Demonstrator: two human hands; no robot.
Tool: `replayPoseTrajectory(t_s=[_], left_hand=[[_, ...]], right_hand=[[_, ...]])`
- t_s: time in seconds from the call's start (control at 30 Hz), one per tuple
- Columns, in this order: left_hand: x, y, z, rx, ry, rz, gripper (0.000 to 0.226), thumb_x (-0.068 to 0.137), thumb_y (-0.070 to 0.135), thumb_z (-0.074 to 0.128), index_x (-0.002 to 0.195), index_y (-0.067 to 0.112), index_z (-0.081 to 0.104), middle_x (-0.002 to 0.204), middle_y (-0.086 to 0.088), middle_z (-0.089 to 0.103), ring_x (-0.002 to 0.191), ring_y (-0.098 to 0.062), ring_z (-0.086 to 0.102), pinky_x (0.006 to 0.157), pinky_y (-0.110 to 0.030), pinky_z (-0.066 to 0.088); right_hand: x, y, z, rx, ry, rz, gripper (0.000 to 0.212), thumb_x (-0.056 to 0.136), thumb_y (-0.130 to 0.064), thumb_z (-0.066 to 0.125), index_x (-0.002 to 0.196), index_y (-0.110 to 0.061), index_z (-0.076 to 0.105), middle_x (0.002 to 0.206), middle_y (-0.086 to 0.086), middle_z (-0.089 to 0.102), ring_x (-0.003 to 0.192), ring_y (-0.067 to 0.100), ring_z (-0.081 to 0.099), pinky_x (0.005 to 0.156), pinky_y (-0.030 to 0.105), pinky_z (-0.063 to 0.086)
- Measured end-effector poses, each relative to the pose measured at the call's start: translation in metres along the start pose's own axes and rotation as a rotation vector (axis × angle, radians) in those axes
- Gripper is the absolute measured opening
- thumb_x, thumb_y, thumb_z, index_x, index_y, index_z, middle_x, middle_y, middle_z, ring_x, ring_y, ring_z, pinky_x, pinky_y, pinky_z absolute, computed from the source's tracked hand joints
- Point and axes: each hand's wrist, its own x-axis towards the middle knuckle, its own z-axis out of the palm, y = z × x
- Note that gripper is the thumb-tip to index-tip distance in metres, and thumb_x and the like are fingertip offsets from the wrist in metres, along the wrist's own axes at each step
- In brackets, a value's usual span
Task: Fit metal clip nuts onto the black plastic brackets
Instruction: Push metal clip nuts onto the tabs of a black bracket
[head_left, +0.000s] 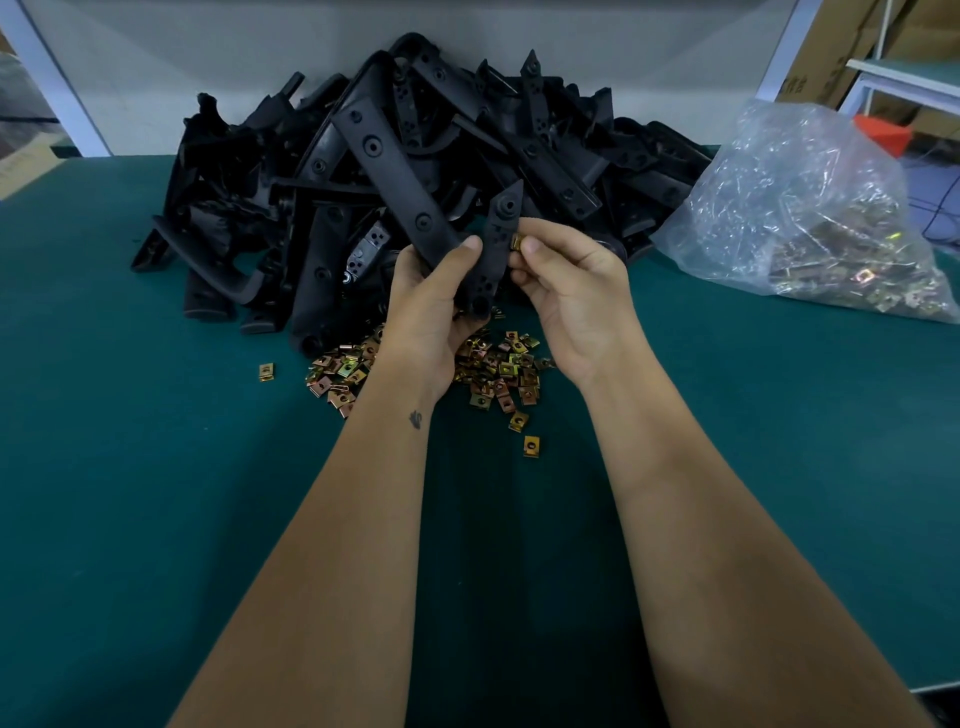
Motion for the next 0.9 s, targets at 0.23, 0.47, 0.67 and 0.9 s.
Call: replayPoseTrajectory(t_s=[0.23,0.47,0.67,0.9], left_hand=[[0.0005,-0.0008,0.0001,0.011,-0.009,-0.002,0.020,0.094,0.023,0.067,0.110,0.021,0.056,0.113,0.001,0.069,0.097,-0.013,0.066,0.065,-0.025,0.054],[0.0005,-0.0017,0.0008,0.005,-0.012,0.009,0.020,0.093,0.020,0.067,0.110,0.022,0.055,0.115,-0.001,0.069,0.099,-0.015,0.067,0.070,-0.027,0.055],[-0.0003,-0.0023,0.0006,-0.004,-0.038,0.008,0.025,0.092,0.015,0.065,0.113,0.023,0.055,0.127,-0.007,0.065,0.116,-0.024,0.063,0.080,-0.034,0.056],[0.0003,-0.0018,0.0009,0.012,-0.039,0.002,0.024,0.093,0.015,0.064,0.113,0.022,0.054,0.122,-0.006,0.066,0.109,-0.021,0.064,0.078,-0.033,0.056]], right_hand=[[0.0011,-0.0015,-0.0007,0.026,0.045,0.002,0.024,0.090,0.007,0.061,0.109,-0.007,0.066,0.085,0.004,0.072,0.079,0.013,0.066,0.079,0.025,0.052],[0.0009,-0.0013,0.0002,0.016,0.046,0.022,0.027,0.087,0.005,0.066,0.109,-0.012,0.067,0.086,0.002,0.073,0.084,0.012,0.068,0.078,0.025,0.052],[-0.0007,0.0003,0.0027,0.109,0.075,0.057,0.025,0.089,0.006,0.062,0.108,-0.011,0.066,0.086,0.003,0.072,0.079,0.012,0.068,0.075,0.025,0.053],[-0.0009,-0.0001,0.0041,0.078,0.044,0.044,0.026,0.088,0.006,0.063,0.108,-0.011,0.065,0.081,0.000,0.072,0.083,0.013,0.068,0.076,0.025,0.054]])
